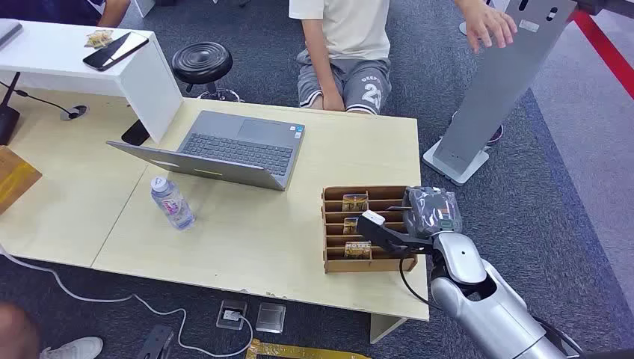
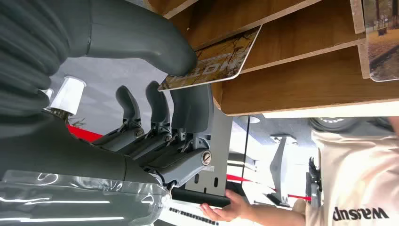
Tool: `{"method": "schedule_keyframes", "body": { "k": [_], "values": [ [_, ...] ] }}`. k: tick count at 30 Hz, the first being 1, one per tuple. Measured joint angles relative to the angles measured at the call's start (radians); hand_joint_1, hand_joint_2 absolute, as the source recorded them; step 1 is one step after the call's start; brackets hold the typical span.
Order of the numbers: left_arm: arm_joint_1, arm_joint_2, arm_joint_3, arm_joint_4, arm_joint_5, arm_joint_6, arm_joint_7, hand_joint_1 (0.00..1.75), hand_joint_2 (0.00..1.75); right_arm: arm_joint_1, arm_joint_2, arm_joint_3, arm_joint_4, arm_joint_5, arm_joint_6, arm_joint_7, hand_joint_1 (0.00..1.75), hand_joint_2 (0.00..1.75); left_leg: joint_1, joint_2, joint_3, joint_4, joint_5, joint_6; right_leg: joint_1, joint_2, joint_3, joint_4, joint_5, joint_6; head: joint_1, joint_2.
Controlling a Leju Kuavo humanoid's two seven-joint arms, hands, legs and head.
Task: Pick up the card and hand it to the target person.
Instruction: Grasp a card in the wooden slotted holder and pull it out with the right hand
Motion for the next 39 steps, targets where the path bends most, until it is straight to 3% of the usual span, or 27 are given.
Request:
{"method": "schedule_keyframes", "body": {
  "k": [20,32,39],
  "values": [
    [0.000,0.000,0.000,0.000,-0.012,0.000,-0.003,0.00,0.00,0.000,0.000,0.000,-0.003,-0.007,0.001,0.000,1.43,1.75,0.000,0.000,0.000,0.000,0.000,0.000,0.000,0.000,0.000,0.000,0.000,0.000,0.000,0.000],
    [0.000,0.000,0.000,0.000,0.002,0.000,0.003,0.00,0.00,-0.006,-0.013,-0.030,-0.070,-0.195,-0.066,-0.046,1.43,1.75,0.000,0.000,0.000,0.000,0.000,0.000,0.000,0.000,0.000,0.000,0.000,0.000,0.000,0.000],
    [0.001,0.000,0.000,0.000,0.009,0.000,0.004,0.00,0.00,-0.042,-0.040,-0.068,-0.160,-0.205,-0.090,-0.012,1.43,1.75,0.000,0.000,0.000,0.000,0.000,0.000,0.000,0.000,0.000,0.000,0.001,0.001,0.000,0.000]
  ]
}}
